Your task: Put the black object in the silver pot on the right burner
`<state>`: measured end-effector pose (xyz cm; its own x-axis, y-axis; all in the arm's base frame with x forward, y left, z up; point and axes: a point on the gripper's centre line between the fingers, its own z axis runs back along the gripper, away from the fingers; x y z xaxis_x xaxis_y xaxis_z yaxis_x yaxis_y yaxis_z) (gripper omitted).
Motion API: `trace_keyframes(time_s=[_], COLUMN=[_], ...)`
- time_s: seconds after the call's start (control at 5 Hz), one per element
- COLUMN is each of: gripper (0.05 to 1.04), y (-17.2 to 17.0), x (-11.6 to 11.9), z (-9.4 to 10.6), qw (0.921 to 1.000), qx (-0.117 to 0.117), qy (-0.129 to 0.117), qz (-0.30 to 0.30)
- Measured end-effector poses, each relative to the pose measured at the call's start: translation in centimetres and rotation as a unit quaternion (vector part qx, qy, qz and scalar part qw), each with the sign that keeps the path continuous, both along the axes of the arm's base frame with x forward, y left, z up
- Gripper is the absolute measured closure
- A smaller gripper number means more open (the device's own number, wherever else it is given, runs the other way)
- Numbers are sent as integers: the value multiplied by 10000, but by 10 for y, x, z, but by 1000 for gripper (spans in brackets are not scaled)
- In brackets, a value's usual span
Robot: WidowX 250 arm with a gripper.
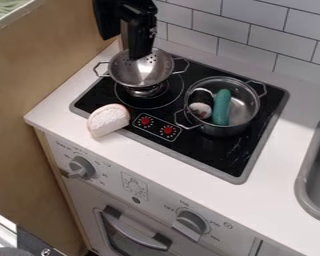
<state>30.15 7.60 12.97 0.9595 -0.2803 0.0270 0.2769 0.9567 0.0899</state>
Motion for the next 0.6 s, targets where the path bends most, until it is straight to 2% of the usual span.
trace_keyframes(time_s=[0.4,0.6], gripper=[73,73], y=[20,26], x=[22,30], z=[-1,-3], qw=[9998,9995], qx=[-152,-292], qy=[-47,18], qz=[-85,-101])
